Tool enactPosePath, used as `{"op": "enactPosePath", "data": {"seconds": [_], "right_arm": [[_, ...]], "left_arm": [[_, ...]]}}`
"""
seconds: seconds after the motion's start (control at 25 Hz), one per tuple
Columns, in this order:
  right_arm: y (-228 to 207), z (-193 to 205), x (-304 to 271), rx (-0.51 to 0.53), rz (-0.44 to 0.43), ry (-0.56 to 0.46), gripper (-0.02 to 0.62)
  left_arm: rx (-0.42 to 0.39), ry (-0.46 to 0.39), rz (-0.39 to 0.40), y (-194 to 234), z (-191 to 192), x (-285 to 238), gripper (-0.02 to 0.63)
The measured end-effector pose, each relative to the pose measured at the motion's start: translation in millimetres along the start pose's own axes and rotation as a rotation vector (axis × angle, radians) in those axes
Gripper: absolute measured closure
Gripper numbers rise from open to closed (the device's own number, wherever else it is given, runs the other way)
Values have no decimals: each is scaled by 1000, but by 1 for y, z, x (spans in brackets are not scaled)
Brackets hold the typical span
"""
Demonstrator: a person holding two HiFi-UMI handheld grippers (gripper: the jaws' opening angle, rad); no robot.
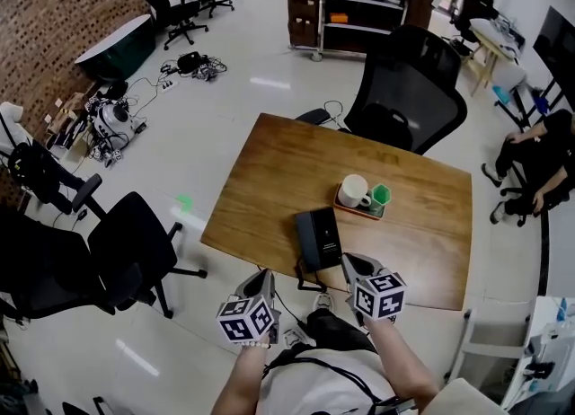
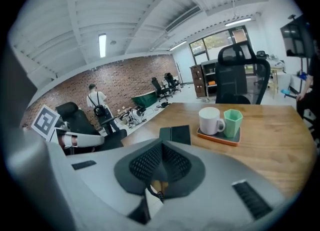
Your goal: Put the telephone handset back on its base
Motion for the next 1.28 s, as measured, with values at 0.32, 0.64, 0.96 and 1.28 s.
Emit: {"op": "enactPosePath", "data": {"seconds": [0.32,0.64,0.96,1.28], "right_arm": [[14,37,44,0,52,-7,594],[5,40,65,22,22,-12,594],[-18,28,86,66,-19,-11,594],[-39,19,100,75,-36,-23,594]], "left_arm": [[-6,5,16,-15,19,33,595],[42,-47,8,-38,24,47,595],[-16,-64,-32,-70,16,41,595],[-41,-91,-43,-98,9,36,595]]}}
Point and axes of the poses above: the fingertips, and each gripper's own axes: x backward along the fingers, y to its left, z out of its underside, the point moved 6 cm from there along x, backward along the fingers, and after that the axes turned 11 degrees about -x, right-handed, at the moved point
